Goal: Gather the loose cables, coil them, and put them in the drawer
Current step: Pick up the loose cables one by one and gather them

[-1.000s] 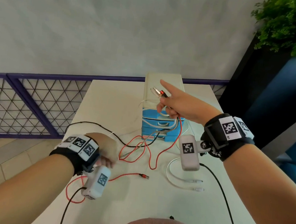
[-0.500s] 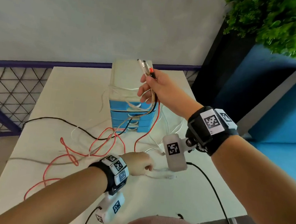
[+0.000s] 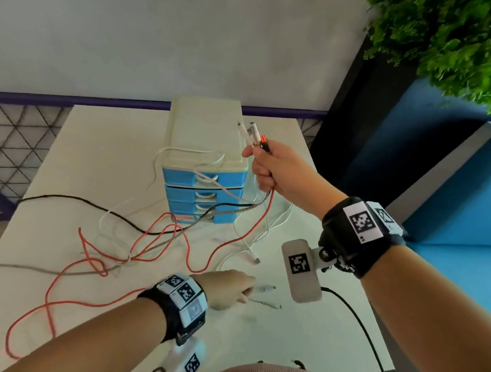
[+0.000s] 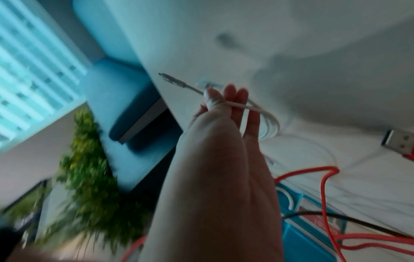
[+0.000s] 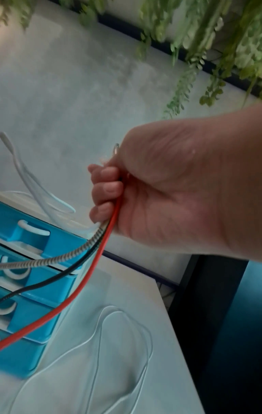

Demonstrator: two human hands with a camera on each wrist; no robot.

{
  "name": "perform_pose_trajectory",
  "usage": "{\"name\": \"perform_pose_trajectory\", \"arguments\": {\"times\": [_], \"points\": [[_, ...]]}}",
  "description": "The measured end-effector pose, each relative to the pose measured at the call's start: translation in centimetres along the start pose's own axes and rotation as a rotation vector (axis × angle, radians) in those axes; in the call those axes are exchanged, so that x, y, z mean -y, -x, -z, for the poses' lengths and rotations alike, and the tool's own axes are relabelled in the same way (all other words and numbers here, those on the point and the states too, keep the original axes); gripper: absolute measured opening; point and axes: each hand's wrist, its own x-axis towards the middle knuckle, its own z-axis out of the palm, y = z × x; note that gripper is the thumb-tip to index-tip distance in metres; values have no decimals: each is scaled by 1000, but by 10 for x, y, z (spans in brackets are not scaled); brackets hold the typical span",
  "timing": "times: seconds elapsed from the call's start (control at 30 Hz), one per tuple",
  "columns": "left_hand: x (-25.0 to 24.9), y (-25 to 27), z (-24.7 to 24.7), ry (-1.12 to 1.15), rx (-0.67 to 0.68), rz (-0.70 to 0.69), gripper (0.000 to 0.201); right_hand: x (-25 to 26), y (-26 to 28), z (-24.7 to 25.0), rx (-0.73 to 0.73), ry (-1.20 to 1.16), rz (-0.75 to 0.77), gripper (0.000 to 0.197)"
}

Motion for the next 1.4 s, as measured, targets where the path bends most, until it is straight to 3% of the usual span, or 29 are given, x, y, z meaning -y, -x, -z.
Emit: {"name": "perform_pose_trajectory", "arguments": {"times": [0.07, 0.17, 0.3, 0.37, 0.43, 0.73, 0.83, 1.0, 1.13, 1.27, 1.33, 1.4], "points": [[-8, 20, 17, 217, -42, -8, 8, -4, 2, 4, 26, -80, -16, 26], [-16, 56, 50, 414, -213, -118, 21, -8, 0, 6, -13, -132, -22, 29], [-24, 104, 101, 762, -576, -254, 23, -2, -6, -9, -33, -223, 14, 31], [-29, 123, 127, 845, -799, -252, 17, 4, -7, -21, -10, -276, 29, 31], [-31, 136, 145, 866, -927, -225, 14, 12, -7, -39, 12, -346, 55, 31], [-17, 148, 150, 885, -1059, -56, 22, 28, -16, -108, 43, -472, 157, 33], [-10, 154, 149, 848, -1003, -46, 32, 30, -20, -118, 35, -457, 208, 32], [16, 175, 125, 743, -688, 4, 44, 49, -38, -110, -190, -549, 264, 31], [75, 198, 76, 583, -442, 141, 37, 56, -45, -76, -359, -530, 330, 30], [136, 221, 36, 306, -163, 399, 37, 59, -43, -54, -452, -501, 364, 31], [147, 229, 31, 320, -144, 468, 34, 59, -42, -53, -456, -437, 340, 31], [144, 227, 41, 359, -265, 481, 30, 57, -42, -58, -430, -305, 283, 31]]}}
